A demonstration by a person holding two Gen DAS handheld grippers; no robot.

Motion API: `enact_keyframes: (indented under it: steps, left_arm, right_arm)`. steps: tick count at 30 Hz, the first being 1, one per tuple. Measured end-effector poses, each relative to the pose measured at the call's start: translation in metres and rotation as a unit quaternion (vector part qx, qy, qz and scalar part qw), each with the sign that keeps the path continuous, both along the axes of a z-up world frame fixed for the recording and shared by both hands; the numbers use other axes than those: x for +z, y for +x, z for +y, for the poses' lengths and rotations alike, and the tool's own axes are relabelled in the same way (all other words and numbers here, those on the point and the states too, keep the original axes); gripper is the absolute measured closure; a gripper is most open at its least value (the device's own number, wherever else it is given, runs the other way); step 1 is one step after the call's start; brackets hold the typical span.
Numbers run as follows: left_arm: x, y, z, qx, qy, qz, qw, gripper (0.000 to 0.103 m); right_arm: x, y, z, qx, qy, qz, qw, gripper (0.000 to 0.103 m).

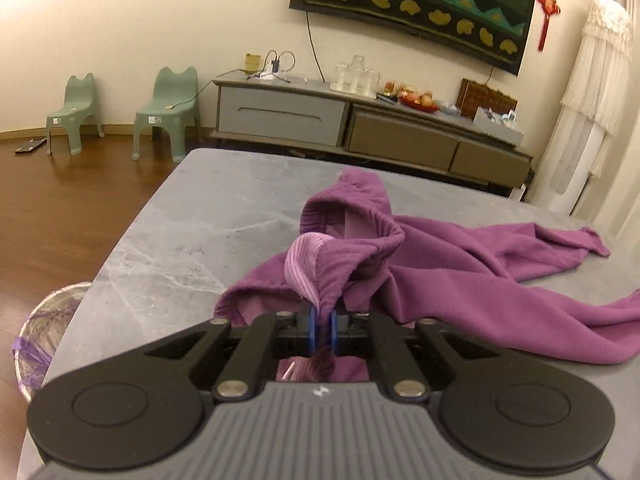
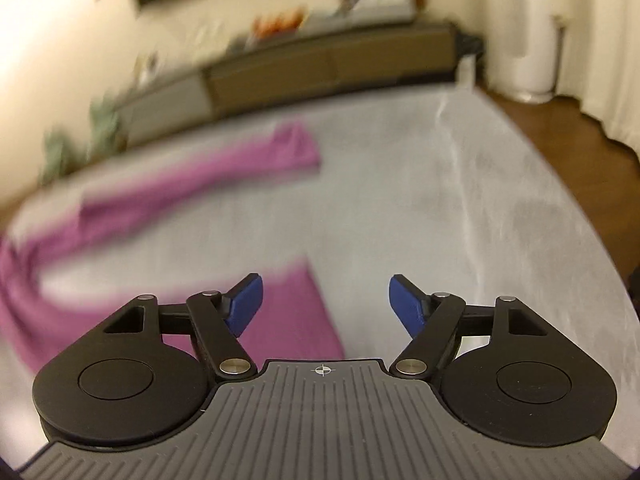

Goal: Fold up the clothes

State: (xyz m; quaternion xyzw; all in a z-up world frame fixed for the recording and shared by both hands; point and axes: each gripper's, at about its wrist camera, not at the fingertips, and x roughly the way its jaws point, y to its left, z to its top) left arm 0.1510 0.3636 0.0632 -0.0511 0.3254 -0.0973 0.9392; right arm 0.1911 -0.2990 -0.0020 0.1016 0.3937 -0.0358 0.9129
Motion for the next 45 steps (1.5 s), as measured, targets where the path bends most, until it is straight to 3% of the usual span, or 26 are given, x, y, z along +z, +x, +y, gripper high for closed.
enact_keyframes:
  steps: [3, 4, 5, 7, 9, 11, 12, 14, 15, 16, 19, 22, 26, 28, 30, 31, 33, 35, 36, 38, 40, 42, 45]
  left_arm:
    - [0.005, 0.005, -0.007, -0.006, -0.006, -0.008, 0.9999, 0.096]
    - [0.009, 0.005, -0.01, -0.009, -0.009, -0.013, 0.9998, 0.096]
    - [0.013, 0.003, -0.013, -0.012, -0.014, -0.02, 0.9996, 0.096]
    - [0.023, 0.002, -0.018, -0.012, -0.02, -0.041, 0.9989, 0.096]
    - [0.036, -0.002, -0.016, 0.0, -0.036, -0.077, 0.9964, 0.096]
    - [0.051, -0.011, -0.003, 0.027, -0.08, -0.124, 0.9887, 0.096]
    - [0.058, -0.018, 0.008, 0.042, -0.113, -0.148, 0.9817, 0.096]
    - [0.063, -0.029, 0.025, 0.052, -0.155, -0.166, 0.9725, 0.096]
    - [0.065, -0.035, 0.032, 0.055, -0.173, -0.171, 0.9684, 0.096]
    - [0.064, -0.039, 0.036, 0.054, -0.178, -0.168, 0.9681, 0.096]
    - [0.053, -0.047, 0.033, 0.051, -0.136, -0.122, 0.9818, 0.096]
    - [0.043, -0.058, 0.031, 0.049, -0.109, -0.086, 0.9892, 0.096]
    - [0.033, -0.06, 0.019, 0.049, -0.05, -0.047, 0.9965, 0.096]
    - [0.041, -0.064, 0.019, 0.052, -0.063, -0.07, 0.9942, 0.096]
    - [0.052, -0.073, 0.024, 0.052, -0.089, -0.103, 0.9893, 0.096]
    - [0.056, -0.082, 0.028, 0.049, -0.098, -0.116, 0.9872, 0.096]
    - [0.051, -0.094, 0.033, 0.036, -0.084, -0.103, 0.9905, 0.096]
    - [0.042, -0.104, 0.035, 0.023, -0.051, -0.076, 0.9955, 0.096]
    - [0.034, -0.105, 0.034, 0.023, -0.028, -0.055, 0.9978, 0.096]
    - [0.018, -0.103, 0.035, 0.028, 0.003, -0.015, 0.9995, 0.095]
    - [0.006, -0.098, 0.034, 0.037, 0.029, 0.017, 0.9988, 0.093]
    - [0.004, -0.092, 0.031, 0.052, 0.044, 0.027, 0.9973, 0.092]
    - [0.014, -0.082, 0.024, 0.071, 0.048, 0.012, 0.9963, 0.087]
  right_arm:
    - [-0.017, -0.008, 0.007, 0.03, -0.012, 0.027, 0.999, 0.03]
    - [-0.021, -0.007, 0.009, 0.039, -0.009, 0.03, 0.999, 0.036]
    - [-0.023, -0.005, 0.012, 0.048, -0.004, 0.034, 0.998, 0.059]
    - [-0.025, -0.001, 0.019, 0.066, 0.007, 0.035, 0.997, 0.095]
    - [-0.014, -0.002, 0.023, 0.075, 0.025, 0.007, 0.997, 0.098]
    - [0.008, -0.007, 0.008, 0.05, 0.071, -0.055, 0.995, 0.1]
    - [0.023, -0.012, -0.008, 0.022, 0.112, -0.1, 0.988, 0.1]
    - [0.047, -0.022, -0.04, -0.034, 0.19, -0.181, 0.964, 0.1]
    - [0.045, -0.022, -0.05, -0.062, 0.208, -0.184, 0.959, 0.1]
    - [0.036, -0.018, -0.054, -0.086, 0.207, -0.162, 0.961, 0.1]
    - [0.009, -0.007, -0.061, -0.146, 0.203, -0.101, 0.963, 0.1]
    - [0.003, -0.003, -0.046, -0.133, 0.186, -0.08, 0.97, 0.1]
    - [0.0, 0.004, -0.027, -0.114, 0.095, -0.036, 0.988, 0.1]
    - [0.007, 0.001, -0.038, -0.114, 0.127, -0.07, 0.983, 0.1]
    - [0.03, -0.015, -0.054, -0.125, 0.186, -0.134, 0.965, 0.1]
    - [0.042, -0.025, -0.059, -0.128, 0.192, -0.154, 0.961, 0.1]
    - [0.053, -0.04, -0.06, -0.12, 0.136, -0.137, 0.974, 0.1]
    - [0.047, -0.051, -0.059, -0.094, 0.044, -0.071, 0.992, 0.1]
    - [0.038, -0.055, -0.058, -0.076, 0.007, -0.031, 0.997, 0.097]
    - [0.014, -0.06, -0.058, -0.048, -0.044, 0.046, 0.997, 0.078]
    - [0.007, -0.064, -0.066, -0.081, -0.069, 0.059, 0.993, 0.062]
    - [0.01, -0.067, -0.072, -0.096, -0.049, 0.029, 0.994, 0.059]
    - [0.012, -0.053, -0.066, -0.066, 0.013, -0.017, 0.998, 0.047]
